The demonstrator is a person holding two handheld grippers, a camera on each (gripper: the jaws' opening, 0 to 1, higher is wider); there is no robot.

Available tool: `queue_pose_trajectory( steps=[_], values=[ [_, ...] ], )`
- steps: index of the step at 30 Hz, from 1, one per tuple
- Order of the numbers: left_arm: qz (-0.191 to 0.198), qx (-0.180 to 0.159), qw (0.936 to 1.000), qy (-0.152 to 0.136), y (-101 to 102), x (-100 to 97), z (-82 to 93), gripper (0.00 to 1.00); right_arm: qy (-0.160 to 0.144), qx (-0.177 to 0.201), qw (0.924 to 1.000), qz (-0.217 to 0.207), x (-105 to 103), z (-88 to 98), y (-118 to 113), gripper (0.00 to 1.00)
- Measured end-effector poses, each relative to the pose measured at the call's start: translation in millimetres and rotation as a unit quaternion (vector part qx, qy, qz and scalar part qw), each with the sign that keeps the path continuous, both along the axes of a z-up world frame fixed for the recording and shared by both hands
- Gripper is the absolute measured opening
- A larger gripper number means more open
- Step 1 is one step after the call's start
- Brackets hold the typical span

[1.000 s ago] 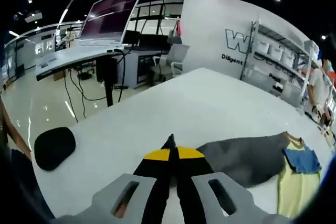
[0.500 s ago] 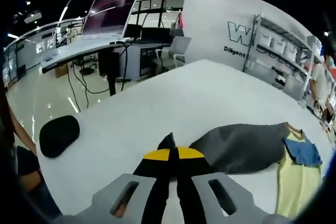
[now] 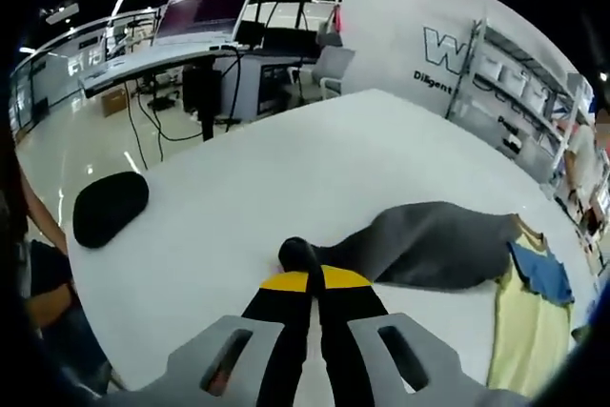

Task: Fold the garment on the visible template until the final outline fits inside the template.

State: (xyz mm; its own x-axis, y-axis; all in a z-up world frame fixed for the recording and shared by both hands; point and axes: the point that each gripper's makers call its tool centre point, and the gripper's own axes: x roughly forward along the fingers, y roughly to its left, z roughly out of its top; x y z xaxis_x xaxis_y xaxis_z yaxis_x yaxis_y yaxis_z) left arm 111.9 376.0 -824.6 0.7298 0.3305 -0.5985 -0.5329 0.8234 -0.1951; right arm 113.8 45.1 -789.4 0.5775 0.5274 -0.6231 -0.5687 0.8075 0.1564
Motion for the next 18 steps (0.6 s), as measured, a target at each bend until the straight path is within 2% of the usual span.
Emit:
queue_pose_trajectory(
  steps=[9, 12, 14, 18],
  values=[
    [-0.020, -0.010, 0.9995, 0.021, -6.5, -4.9, -10.1, 0.00, 0.015, 0.003, 0.9996, 0.026, -8.2, -3.4, 7.3, 0.46],
    [-0.044, -0.013, 0.9981, 0.042, -9.4, -4.7, -15.3, 0.00, 0.018, 0.003, 0.9994, 0.028, -9.2, -4.8, 8.1, 0.45],
    [-0.045, -0.021, 0.9981, 0.038, -3.7, -1.4, -15.7, 0.00, 0.019, 0.003, 0.9993, 0.031, -9.7, -5.5, 9.2, 0.45],
    [-0.060, -0.022, 0.9972, 0.038, -9.6, -2.5, -12.2, 0.01, 0.019, 0.004, 0.9993, 0.032, -9.7, -4.7, 10.0, 0.45]
  ],
)
